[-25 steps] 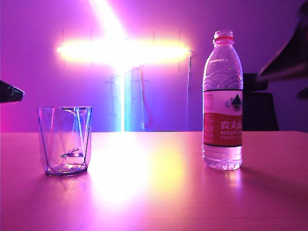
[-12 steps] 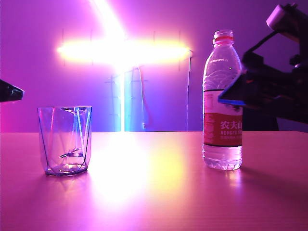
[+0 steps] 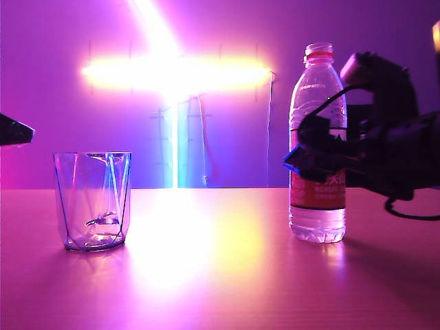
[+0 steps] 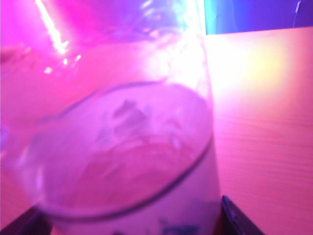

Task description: Pick up the mineral water bottle on the table and pour water into the mug until it's half full.

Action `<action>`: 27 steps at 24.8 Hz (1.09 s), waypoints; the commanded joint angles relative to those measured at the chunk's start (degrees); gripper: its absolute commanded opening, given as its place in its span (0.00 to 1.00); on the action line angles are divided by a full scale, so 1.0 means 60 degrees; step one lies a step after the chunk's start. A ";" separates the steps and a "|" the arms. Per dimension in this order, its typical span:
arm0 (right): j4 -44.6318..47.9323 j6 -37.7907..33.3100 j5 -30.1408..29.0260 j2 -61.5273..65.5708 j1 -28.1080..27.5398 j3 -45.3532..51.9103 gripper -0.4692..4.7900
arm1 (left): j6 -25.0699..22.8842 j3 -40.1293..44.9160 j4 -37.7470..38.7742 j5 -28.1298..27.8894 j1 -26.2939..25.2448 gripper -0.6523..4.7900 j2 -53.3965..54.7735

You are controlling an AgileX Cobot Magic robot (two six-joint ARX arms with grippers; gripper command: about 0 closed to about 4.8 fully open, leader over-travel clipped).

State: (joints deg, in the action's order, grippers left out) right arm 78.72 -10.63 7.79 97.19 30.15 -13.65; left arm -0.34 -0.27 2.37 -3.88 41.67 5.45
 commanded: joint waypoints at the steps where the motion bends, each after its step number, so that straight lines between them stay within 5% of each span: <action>1: 0.0237 0.0018 0.0011 0.0230 0.0011 -0.0295 1.00 | 0.0025 -0.0036 -0.0120 0.0007 0.0018 0.12 0.0004; 10: 0.0138 0.0029 0.0455 0.0251 -0.0062 -0.0641 1.00 | 0.0025 -0.0036 -0.0113 0.0007 0.0018 0.12 -0.0237; 13: 0.0149 0.0029 0.0455 0.0251 -0.0062 -0.0645 0.74 | 0.0025 -0.0040 -0.0124 0.0007 0.0015 0.12 -0.0284; 18: 0.0182 0.0029 0.0463 0.0248 -0.0062 -0.0645 0.58 | 0.0022 -0.0040 -0.0124 0.0011 0.0007 0.12 -0.0401; 24: 0.0280 0.0634 0.0321 0.0025 -0.0040 -0.0685 0.56 | 0.0025 -0.0040 -0.0120 0.0051 -0.0117 0.12 -0.0401; 27: 0.0215 0.1883 -0.0375 -0.0721 -0.0036 -0.0699 0.52 | 0.0025 -0.0040 -0.0124 0.0219 -0.1104 0.12 -0.0401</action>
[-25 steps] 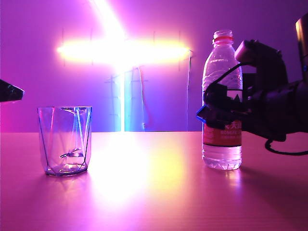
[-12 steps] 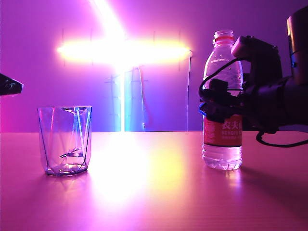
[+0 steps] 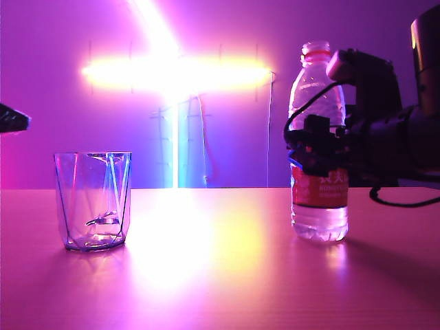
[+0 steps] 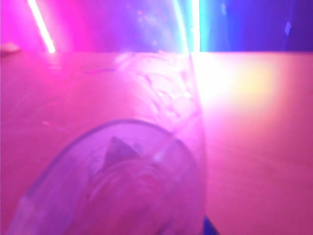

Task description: Pick up the mineral water bottle on the table and pour water into the mug until it's half full.

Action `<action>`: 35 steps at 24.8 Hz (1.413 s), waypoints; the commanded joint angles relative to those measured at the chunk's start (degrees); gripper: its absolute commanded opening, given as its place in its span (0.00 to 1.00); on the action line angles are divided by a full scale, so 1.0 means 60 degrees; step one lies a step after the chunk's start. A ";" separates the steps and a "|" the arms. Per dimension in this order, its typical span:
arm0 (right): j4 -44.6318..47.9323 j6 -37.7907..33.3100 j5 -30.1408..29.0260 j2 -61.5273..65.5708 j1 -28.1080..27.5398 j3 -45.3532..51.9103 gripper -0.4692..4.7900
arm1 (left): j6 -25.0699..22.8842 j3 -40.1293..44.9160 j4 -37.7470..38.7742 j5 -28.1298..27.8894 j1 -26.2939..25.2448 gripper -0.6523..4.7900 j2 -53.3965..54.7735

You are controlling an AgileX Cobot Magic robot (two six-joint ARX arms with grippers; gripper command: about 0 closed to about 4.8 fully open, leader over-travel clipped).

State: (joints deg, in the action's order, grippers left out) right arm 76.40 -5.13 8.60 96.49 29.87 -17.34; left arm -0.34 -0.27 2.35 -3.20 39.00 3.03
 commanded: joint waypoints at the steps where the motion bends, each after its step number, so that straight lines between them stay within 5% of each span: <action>1: 0.0237 0.1151 -0.0612 -0.0954 0.0015 -0.0204 0.49 | 0.0025 -0.0040 -0.0117 0.0102 -0.1060 0.12 0.0004; 7: -0.3843 0.2554 -0.1257 -0.1905 0.0430 -0.2419 0.49 | 0.0025 -0.0040 -0.0113 0.0073 -0.1829 0.12 -0.0102; 12: -0.6863 0.5060 -0.1242 -0.1883 0.1249 -0.4360 0.49 | 0.0022 -0.0036 -0.0128 0.0033 -0.2528 0.12 -0.0448; 21: -0.7726 0.8947 -0.0393 -0.0852 0.2138 -0.5428 0.49 | 0.0025 -0.0040 -0.0117 0.0076 -0.1723 0.12 -0.0448; 35: -0.8018 1.0488 0.1075 0.0098 0.2382 -0.6211 0.49 | 0.0025 -0.0040 -0.0117 0.0076 -0.1796 0.12 -0.0448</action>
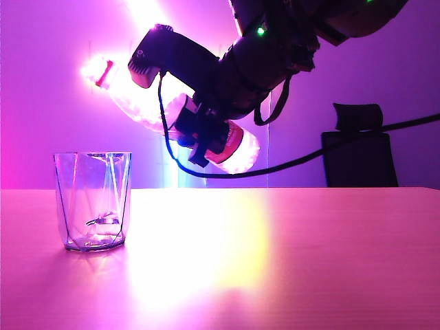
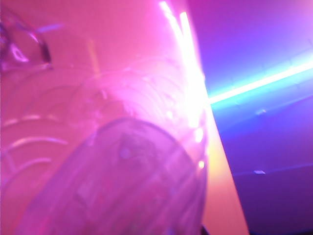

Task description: Pick up the mineral water bottle on the table and pour water into the mug until it's half full.

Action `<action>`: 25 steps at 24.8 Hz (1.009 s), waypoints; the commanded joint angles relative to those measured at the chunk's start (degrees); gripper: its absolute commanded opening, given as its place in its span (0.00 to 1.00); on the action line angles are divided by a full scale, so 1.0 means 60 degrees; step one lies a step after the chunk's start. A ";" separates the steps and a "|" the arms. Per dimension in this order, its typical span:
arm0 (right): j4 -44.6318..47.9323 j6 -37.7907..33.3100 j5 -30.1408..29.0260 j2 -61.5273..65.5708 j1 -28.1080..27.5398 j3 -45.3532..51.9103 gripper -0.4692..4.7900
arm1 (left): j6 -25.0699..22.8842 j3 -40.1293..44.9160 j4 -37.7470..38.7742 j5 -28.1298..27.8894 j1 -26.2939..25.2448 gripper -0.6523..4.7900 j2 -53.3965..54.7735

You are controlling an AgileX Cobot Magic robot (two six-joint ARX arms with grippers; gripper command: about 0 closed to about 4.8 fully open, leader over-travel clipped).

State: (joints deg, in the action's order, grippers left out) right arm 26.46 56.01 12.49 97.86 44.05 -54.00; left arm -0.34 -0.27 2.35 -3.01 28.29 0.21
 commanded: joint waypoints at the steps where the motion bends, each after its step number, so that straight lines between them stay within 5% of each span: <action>1: 0.0259 0.0379 0.0685 -0.0131 0.0004 -0.0073 0.49 | 0.0025 -0.0040 -0.0117 0.0044 -0.0011 0.12 0.0022; 25: -0.0076 0.3213 0.1843 -0.0131 0.0022 -0.0073 0.49 | 0.0025 -0.0040 -0.0117 0.0044 -0.0011 0.12 0.0022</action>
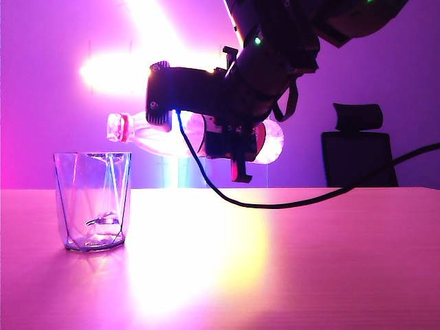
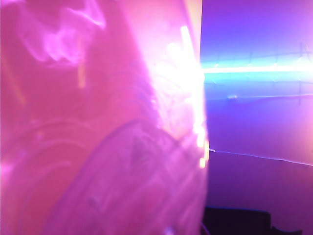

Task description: Pick up the mineral water bottle on the table and pour water into the mug until it's half full.

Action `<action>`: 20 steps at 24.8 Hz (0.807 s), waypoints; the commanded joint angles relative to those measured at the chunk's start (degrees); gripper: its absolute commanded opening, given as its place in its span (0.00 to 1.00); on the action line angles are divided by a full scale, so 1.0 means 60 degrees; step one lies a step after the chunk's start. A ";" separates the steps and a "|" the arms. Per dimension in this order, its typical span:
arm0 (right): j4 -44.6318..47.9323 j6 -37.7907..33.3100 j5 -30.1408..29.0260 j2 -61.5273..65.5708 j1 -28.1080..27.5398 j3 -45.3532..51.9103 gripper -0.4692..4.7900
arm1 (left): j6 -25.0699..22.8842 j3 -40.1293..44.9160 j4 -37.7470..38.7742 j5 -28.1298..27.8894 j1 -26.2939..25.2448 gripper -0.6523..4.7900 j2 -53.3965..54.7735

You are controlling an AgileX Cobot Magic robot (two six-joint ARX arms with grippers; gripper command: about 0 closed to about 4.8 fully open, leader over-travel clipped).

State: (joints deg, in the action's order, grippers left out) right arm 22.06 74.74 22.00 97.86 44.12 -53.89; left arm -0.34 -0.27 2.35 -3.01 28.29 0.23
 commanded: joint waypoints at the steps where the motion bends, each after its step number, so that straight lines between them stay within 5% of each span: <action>1: 0.0696 0.0160 0.0408 -0.0131 0.0011 -0.0091 0.49 | 0.0025 -0.0040 -0.0117 0.0044 -0.0011 0.12 0.0018; 20: 0.0871 0.0849 0.0433 -0.0131 0.0015 -0.0091 0.49 | 0.0025 -0.0040 -0.0120 0.0044 -0.0011 0.12 0.0018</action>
State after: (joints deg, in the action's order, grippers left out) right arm 23.70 79.64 24.21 97.86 44.07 -53.89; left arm -0.34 -0.27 2.35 -3.01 28.29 0.27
